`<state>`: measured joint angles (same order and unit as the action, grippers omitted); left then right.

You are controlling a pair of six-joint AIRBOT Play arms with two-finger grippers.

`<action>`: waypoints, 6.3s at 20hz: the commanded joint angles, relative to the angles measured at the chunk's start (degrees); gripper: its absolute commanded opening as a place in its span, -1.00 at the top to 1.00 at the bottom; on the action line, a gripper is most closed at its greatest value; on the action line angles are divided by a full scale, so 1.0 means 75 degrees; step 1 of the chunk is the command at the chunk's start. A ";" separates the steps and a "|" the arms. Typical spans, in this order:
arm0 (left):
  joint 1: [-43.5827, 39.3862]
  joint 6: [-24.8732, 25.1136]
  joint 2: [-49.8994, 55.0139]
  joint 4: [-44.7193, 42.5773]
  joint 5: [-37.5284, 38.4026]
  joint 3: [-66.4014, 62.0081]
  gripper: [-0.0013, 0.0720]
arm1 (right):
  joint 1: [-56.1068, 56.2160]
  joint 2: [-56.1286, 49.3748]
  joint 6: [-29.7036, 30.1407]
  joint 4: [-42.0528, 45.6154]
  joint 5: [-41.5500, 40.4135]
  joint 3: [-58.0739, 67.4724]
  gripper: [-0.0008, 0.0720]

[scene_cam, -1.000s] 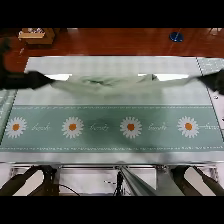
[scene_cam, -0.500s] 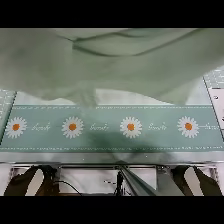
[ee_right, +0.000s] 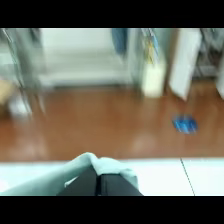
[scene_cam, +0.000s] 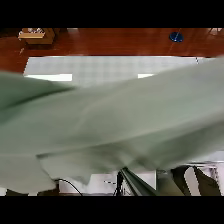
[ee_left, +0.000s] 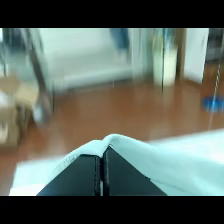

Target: Fold the shirts.

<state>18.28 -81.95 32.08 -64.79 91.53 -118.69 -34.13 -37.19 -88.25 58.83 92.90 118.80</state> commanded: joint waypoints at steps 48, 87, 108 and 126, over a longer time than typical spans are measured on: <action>-0.1705 0.1413 0.8078 0.0752 -0.3430 0.5010 0.91 | 0.2748 -0.7064 0.0306 0.1638 -0.3978 -0.4645 0.93; 0.0175 0.1865 0.4890 0.1274 -0.2634 1.1415 -0.75 | 0.0041 -0.4438 0.2069 0.0740 -0.2133 -0.8536 -0.21; -0.0755 0.1990 0.5767 0.1705 -0.3057 1.1409 0.91 | -0.1008 -0.4124 0.2594 0.0388 -0.2113 -1.1013 -0.37; -0.0749 0.2046 0.5394 0.1754 -0.2632 1.0826 0.91 | -0.1008 -0.3966 0.3888 -0.3197 -0.1813 -1.1928 0.92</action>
<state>12.62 -66.61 74.26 -52.99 68.53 -34.96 -41.65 -67.77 -62.83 44.58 74.78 27.16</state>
